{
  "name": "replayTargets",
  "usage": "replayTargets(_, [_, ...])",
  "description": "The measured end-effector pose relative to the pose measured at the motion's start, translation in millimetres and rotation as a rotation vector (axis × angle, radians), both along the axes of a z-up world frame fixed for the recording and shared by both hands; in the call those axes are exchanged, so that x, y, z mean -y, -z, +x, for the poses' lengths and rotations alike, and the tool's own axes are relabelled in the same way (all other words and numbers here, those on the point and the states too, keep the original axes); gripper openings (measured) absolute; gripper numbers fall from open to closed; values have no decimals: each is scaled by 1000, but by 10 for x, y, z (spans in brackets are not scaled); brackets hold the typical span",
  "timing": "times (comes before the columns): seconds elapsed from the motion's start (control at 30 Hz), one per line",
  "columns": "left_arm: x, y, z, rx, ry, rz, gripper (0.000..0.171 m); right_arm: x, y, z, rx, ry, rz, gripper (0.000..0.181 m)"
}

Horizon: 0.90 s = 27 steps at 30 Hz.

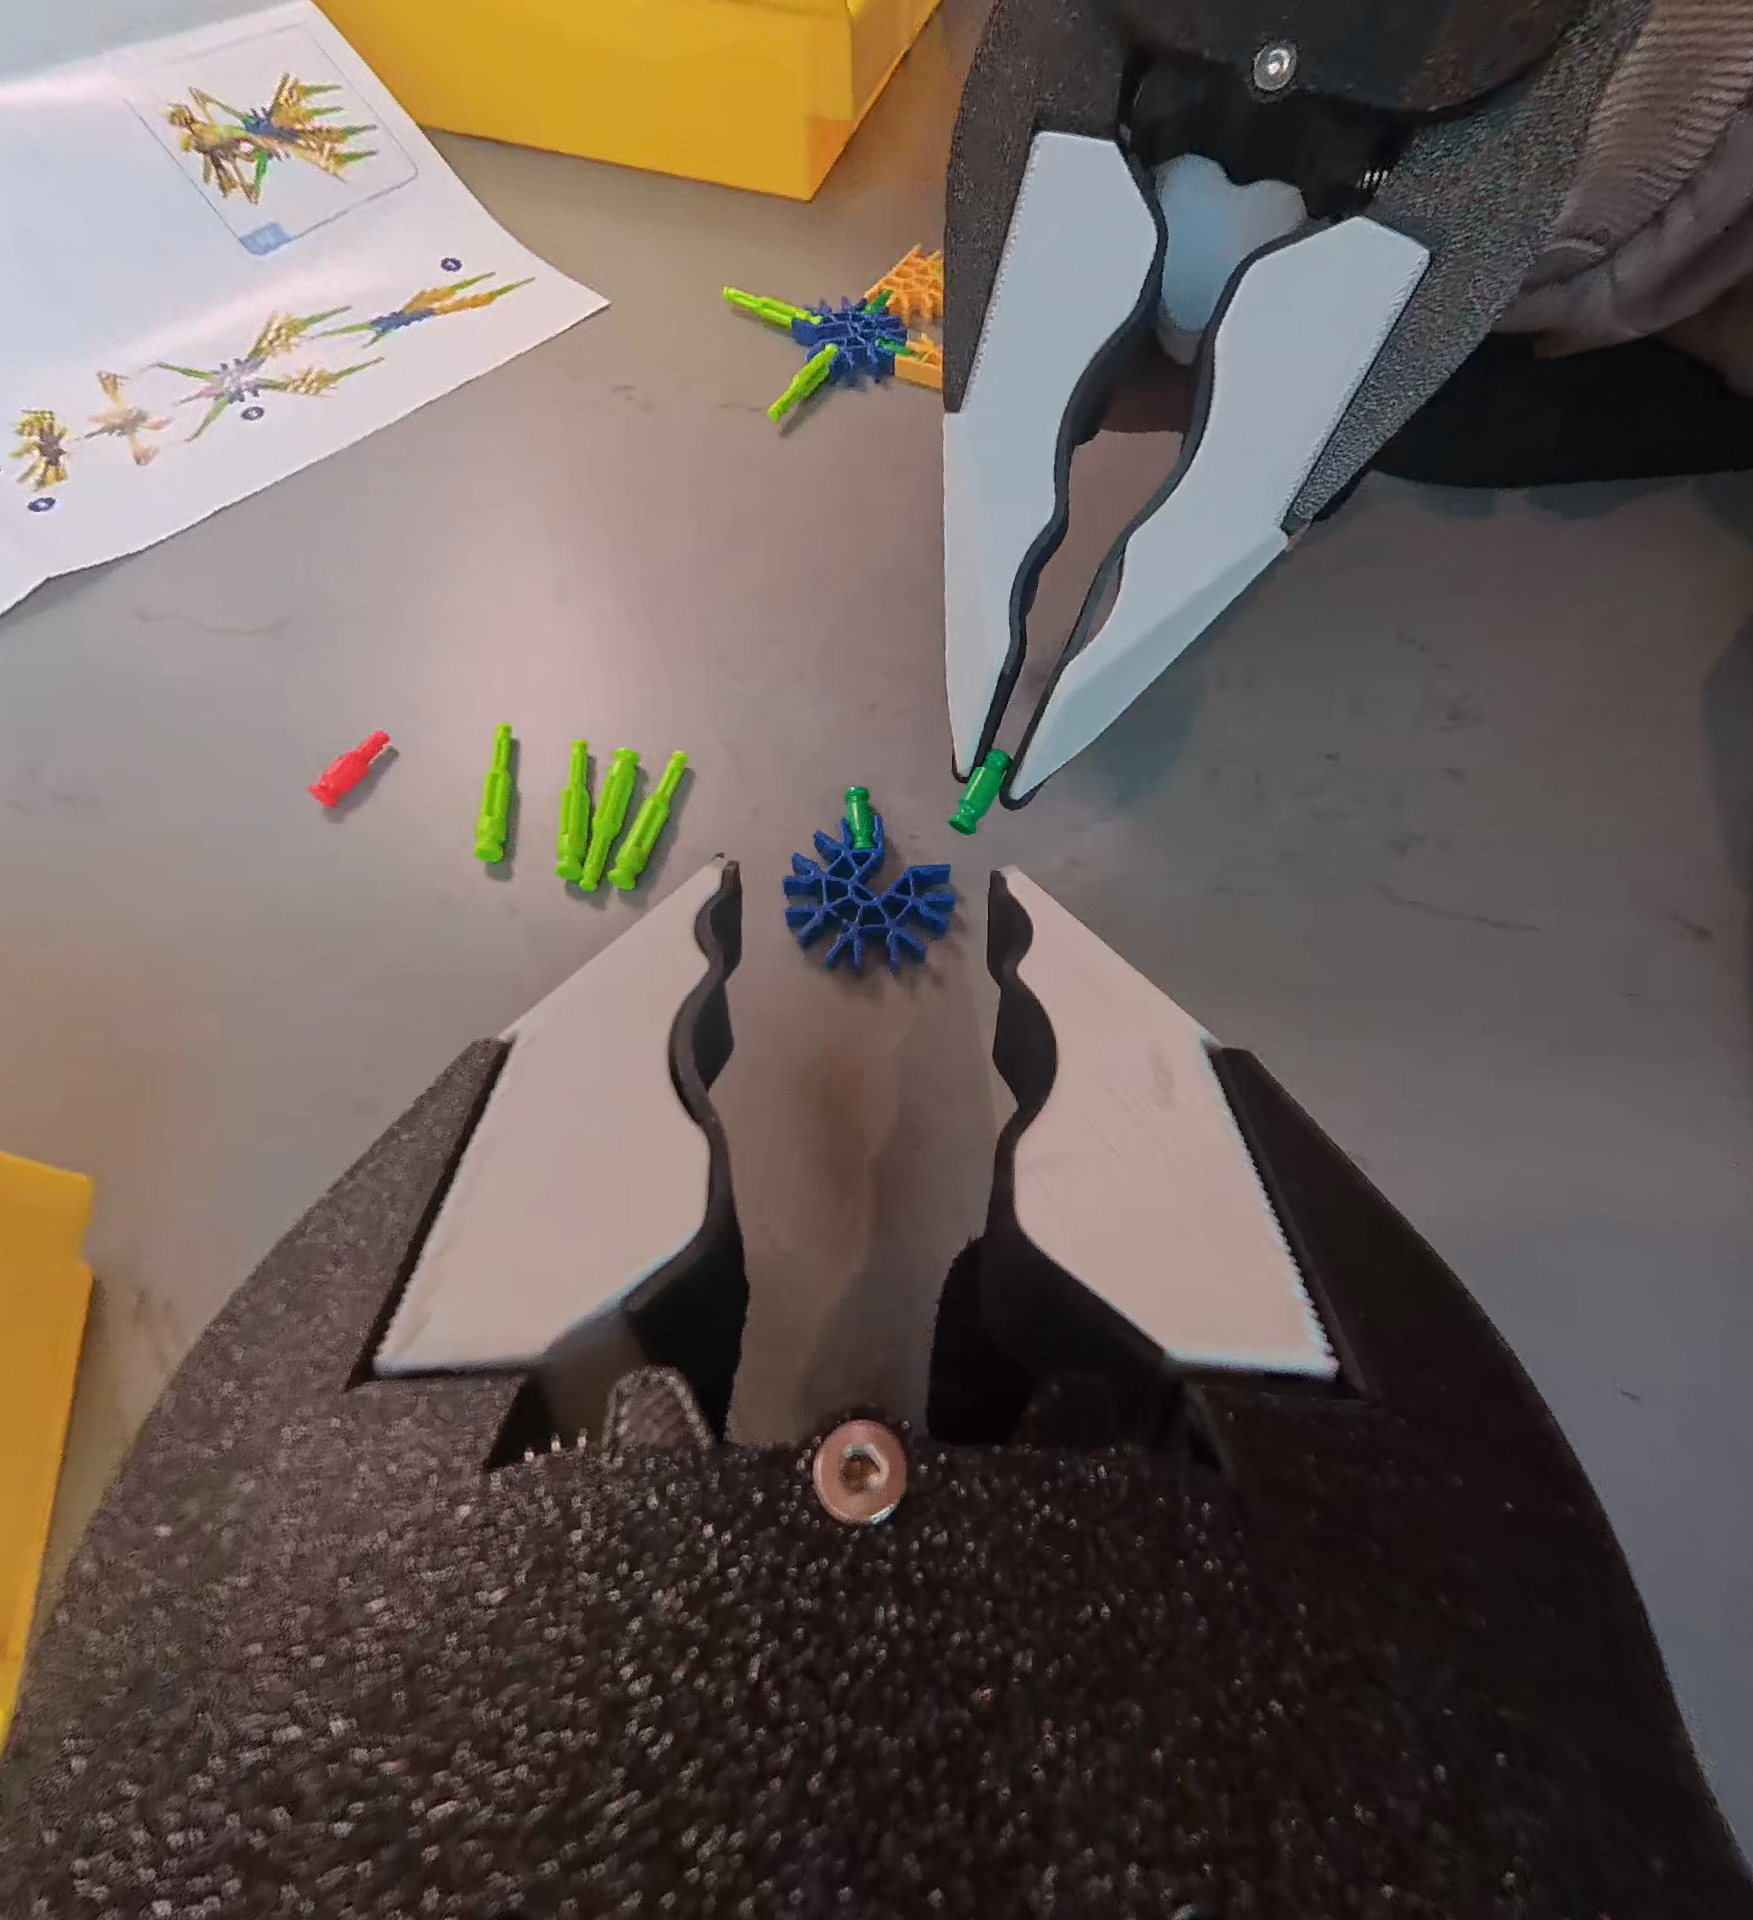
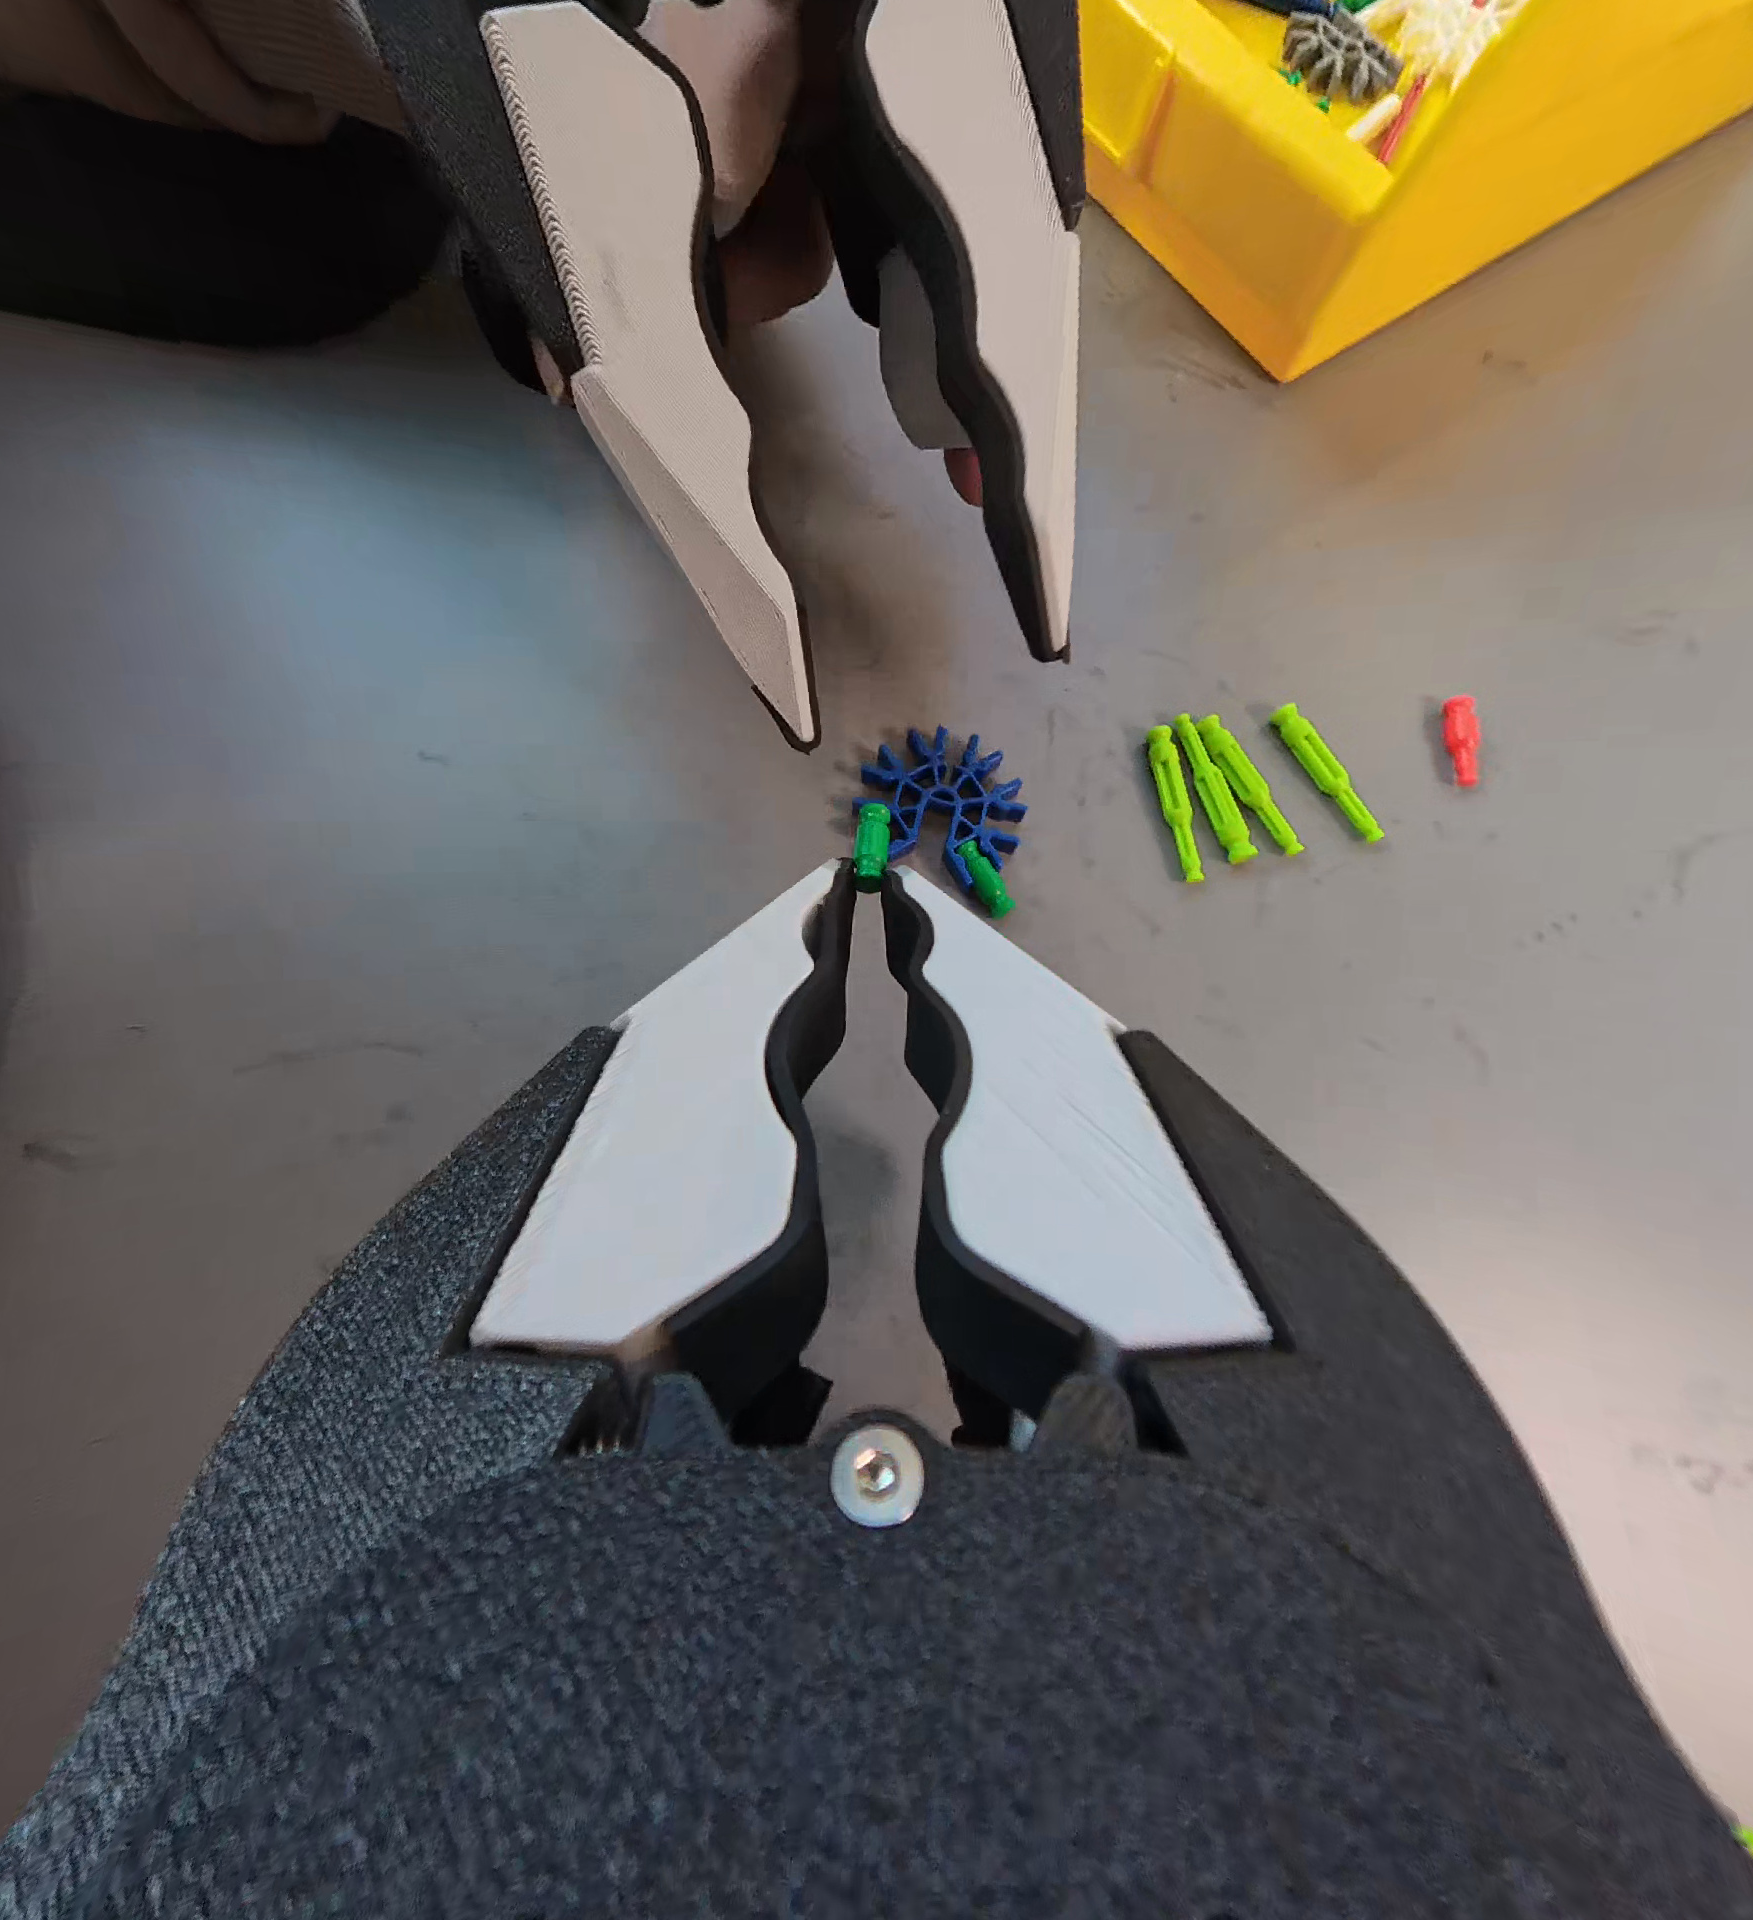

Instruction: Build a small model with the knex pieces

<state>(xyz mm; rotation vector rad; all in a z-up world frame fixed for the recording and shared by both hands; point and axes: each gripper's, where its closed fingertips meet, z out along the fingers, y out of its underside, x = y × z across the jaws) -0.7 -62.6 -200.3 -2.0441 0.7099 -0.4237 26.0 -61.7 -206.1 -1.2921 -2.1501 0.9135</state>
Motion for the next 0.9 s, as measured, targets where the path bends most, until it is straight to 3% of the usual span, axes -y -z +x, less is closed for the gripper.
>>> replayTargets(0.17, [24,215,91,-67,42,-115,46,-31,53,13,29,39,19,3])
replayTargets(0.4, [282,169,214,-57,75,-142,37,-2,63,72,59,37,8,3])
replayTargets(0.53, [167,133,130,-51,16,-109,35,-39,118,68,78,56,10,3])
replayTargets(0.67, [23,203,72,-112,-12,-105,44,-23,147,63,95,64,8,3])
replayTargets(0.9, [106,262,189,-124,20,-126,41,-40,179,86,120,73,43,3])
